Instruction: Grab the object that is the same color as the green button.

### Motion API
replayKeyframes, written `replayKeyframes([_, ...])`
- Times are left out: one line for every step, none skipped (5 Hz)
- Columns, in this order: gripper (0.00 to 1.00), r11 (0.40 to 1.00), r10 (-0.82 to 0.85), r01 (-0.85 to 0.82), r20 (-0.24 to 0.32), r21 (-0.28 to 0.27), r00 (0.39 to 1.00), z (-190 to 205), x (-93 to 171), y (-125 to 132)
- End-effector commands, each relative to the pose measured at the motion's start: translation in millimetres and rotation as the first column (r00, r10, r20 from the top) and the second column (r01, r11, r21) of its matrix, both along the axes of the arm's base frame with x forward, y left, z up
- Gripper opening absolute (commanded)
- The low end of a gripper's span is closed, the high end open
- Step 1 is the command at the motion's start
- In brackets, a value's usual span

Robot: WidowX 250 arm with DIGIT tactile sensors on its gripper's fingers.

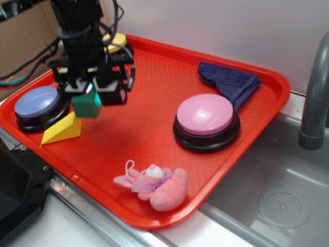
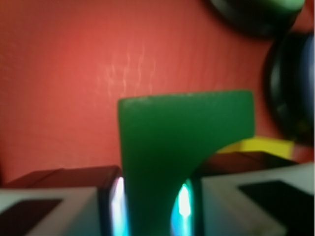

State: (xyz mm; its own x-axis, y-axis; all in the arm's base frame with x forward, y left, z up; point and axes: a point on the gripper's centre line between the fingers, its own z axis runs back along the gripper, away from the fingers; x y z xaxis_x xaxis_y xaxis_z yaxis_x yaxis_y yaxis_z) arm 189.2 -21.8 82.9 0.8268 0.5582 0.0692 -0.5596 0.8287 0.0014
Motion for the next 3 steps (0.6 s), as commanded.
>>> replayKeyframes([0.00,0.983,-0.181,0.183,0.101,-0.013,0.978,88,19,-1])
replayKeyframes([0.00,0.976,-0.204,0.212,0.138,-0.050,0.969,116,23,4])
replayKeyframes([0.00,0.988,-0.132,0.145,0.201,-0.049,0.971,138,25,17])
